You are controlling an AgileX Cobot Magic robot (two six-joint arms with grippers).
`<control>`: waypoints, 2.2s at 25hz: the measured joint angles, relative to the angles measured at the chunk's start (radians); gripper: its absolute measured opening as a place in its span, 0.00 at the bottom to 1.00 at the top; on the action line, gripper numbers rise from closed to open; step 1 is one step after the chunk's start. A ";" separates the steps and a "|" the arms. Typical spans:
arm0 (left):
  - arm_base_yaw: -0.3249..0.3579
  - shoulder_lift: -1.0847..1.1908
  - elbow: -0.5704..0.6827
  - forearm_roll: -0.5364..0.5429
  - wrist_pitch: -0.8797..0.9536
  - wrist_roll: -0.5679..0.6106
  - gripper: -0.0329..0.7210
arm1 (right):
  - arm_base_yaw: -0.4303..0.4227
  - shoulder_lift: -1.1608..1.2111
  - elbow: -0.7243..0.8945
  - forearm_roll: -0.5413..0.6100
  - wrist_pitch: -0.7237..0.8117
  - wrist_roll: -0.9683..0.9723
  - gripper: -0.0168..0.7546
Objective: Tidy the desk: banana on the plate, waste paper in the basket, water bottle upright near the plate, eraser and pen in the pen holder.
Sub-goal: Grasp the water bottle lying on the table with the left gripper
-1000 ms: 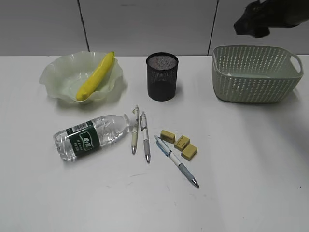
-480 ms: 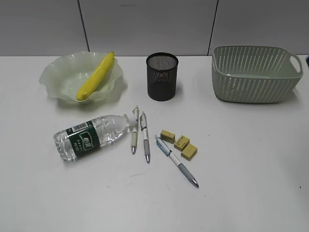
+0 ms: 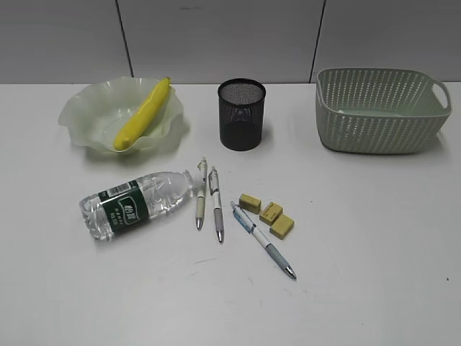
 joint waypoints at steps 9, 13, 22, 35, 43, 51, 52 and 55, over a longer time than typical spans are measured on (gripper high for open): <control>0.000 0.020 -0.003 -0.006 -0.007 0.006 0.58 | 0.000 -0.329 0.080 -0.046 0.014 0.044 0.78; 0.000 0.139 -0.038 -0.060 -0.096 0.108 0.58 | 0.000 -0.362 0.083 -0.047 0.014 0.047 0.78; 0.000 0.798 -0.209 -0.256 -0.262 0.329 0.65 | 0.000 -0.363 0.083 -0.047 0.013 0.047 0.78; -0.212 1.658 -0.776 -0.169 -0.107 0.400 0.81 | 0.000 -0.363 0.083 -0.049 0.012 0.047 0.78; -0.279 1.965 -1.038 -0.053 0.055 0.400 0.86 | 0.000 -0.363 0.083 -0.049 0.012 0.047 0.78; -0.280 2.088 -1.083 0.020 0.103 0.400 0.86 | 0.000 -0.363 0.083 -0.049 0.011 0.047 0.78; -0.280 2.097 -1.085 0.020 0.097 0.400 0.86 | 0.000 -0.363 0.083 -0.049 0.011 0.047 0.78; -0.280 2.121 -1.088 0.023 0.076 0.400 0.86 | 0.000 -0.363 0.083 -0.049 0.011 0.047 0.78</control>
